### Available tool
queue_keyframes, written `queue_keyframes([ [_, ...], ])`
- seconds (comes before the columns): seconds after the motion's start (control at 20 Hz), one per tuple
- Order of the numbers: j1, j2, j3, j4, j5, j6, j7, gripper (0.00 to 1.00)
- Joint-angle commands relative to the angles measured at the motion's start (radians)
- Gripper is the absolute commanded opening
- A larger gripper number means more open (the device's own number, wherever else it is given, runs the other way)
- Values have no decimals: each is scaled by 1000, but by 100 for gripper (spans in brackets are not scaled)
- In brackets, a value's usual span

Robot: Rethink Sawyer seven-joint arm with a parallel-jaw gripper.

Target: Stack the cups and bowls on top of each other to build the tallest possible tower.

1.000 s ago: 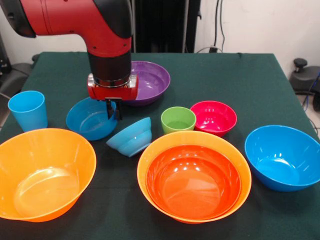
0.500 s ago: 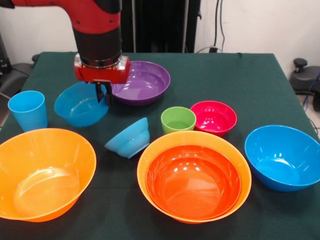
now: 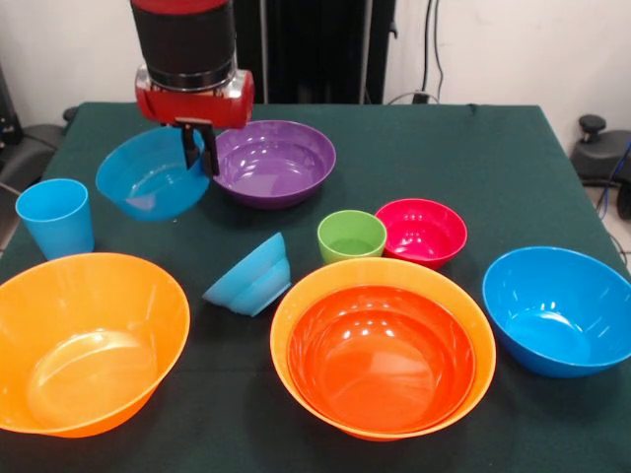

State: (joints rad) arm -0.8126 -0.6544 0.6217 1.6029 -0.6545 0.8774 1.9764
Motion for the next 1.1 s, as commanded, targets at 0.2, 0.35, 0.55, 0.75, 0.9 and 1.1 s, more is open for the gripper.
queue_keyframes([
  [0.2, 82, -60, 15, 8, 49, 92, -104, 0],
  [0.35, 113, -41, 9, -47, 72, 125, -83, 0],
  [0.55, 168, -17, -8, -139, 75, 148, -49, 0],
  [0.75, 232, 11, -39, -228, 78, 182, 0, 0],
  [0.9, 268, 44, -54, -274, 96, 197, 37, 0],
  [1.1, 304, 79, -76, -324, 120, 197, 80, 0],
])
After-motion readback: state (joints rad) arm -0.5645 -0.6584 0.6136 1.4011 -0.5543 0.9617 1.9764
